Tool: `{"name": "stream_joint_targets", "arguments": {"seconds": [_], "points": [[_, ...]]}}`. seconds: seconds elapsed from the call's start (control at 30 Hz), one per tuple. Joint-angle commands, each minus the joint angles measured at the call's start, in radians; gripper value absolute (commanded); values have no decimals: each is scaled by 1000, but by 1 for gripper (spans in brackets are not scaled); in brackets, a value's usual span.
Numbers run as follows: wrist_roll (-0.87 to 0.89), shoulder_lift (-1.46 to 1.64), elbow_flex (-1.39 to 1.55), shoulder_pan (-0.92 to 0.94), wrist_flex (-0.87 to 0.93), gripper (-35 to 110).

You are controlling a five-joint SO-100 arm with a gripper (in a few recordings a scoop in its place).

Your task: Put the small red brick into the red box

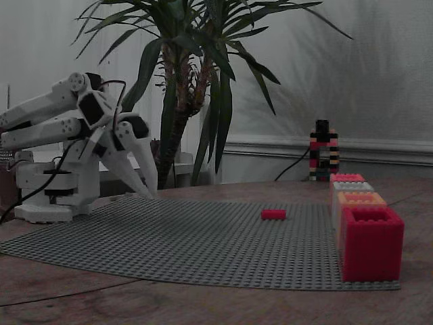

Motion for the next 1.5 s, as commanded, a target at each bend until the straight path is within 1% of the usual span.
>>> {"name": "stream_joint_targets", "arguments": {"seconds": [0.0,0.1,0.2,0.3,0.37,0.4,0.43,0.53,0.73,0.83,0.93,1.1,1.23,1.47], "points": [[14,-92,-63,-14,-107,0],[-20,-279,-175,-25,-206,0],[-143,-494,-342,-84,-302,0],[-245,-675,-497,-146,-336,0],[-382,-802,-595,-176,-350,0],[-483,-865,-650,-189,-350,0],[-548,-933,-709,-202,-350,0],[-692,-1123,-894,-236,-330,0],[-939,-1379,-1213,-275,-164,3],[-1040,-1479,-1305,-282,-141,6],[-1098,-1551,-1367,-298,-94,11],[-1161,-1621,-1394,-301,-80,14],[-1230,-1664,-1405,-307,-46,22],[-1255,-1746,-1443,-311,-64,22]]}}
